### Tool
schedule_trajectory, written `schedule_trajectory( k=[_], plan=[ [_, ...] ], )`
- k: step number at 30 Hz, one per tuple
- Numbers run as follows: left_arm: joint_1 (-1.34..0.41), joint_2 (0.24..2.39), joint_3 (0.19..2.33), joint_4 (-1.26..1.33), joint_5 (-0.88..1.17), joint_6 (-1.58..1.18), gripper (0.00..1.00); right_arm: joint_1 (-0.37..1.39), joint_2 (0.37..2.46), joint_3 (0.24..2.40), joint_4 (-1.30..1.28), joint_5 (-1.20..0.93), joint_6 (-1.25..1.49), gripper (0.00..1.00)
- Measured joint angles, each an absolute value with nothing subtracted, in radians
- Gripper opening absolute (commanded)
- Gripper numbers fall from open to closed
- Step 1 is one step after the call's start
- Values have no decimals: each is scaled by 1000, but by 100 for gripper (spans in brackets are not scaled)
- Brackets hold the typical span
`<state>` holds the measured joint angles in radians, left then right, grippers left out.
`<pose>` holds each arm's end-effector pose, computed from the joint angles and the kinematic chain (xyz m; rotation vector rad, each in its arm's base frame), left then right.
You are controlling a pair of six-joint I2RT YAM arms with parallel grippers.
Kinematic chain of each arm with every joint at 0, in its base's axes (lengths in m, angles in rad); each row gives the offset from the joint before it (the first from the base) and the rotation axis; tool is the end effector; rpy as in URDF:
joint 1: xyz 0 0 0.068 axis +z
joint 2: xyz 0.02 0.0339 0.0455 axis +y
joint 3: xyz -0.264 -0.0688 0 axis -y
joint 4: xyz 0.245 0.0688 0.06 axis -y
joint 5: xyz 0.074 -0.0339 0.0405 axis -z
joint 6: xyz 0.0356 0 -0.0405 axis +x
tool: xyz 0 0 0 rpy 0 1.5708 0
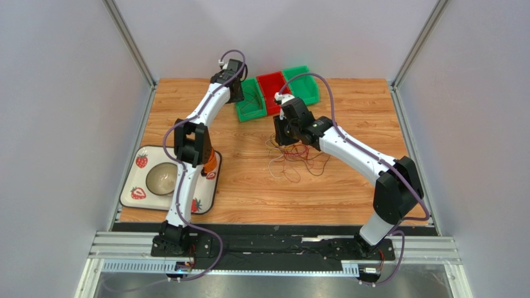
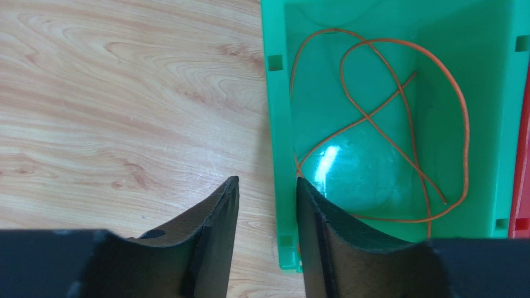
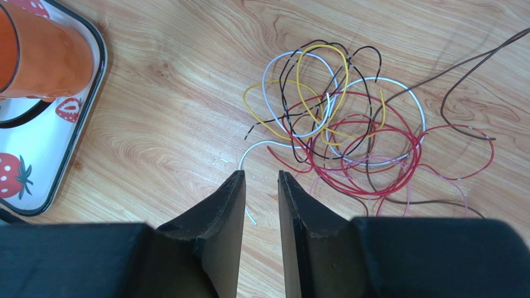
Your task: Untangle the cables
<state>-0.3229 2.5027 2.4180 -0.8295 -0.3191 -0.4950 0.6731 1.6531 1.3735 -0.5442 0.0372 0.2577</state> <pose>0.5222 -0.1630 0.2246 -0.3399 2.3983 0.0295 0.2887 0.2285 0.2863 -0.4838 2.3817 0.3870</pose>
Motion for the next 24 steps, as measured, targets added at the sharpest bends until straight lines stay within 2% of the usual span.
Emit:
schedule_trajectory(
  k=[1,2,3,7,15,24],
  plan=[
    [-324,2504,2418,-826,-311,-496,21,673,1653,1374,-544,39,258,31],
    [-326,2505,2417,-821,-303,-493,5,673,1653,1373,-545,41,258,31],
    [-327,2505,2417,-825,-300,-488,0,673,1653,1373,-546,44,258,31],
    [-329,2495,2386,-776,-282,-469,0,673,1653,1374,-549,46,258,31],
    [-336,2382,2183,-685,-282,-413,0,673,1653,1373,-554,52,258,31],
    [-353,2159,1805,-548,-294,-395,0,673,1653,1374,-564,56,259,31]
  ],
)
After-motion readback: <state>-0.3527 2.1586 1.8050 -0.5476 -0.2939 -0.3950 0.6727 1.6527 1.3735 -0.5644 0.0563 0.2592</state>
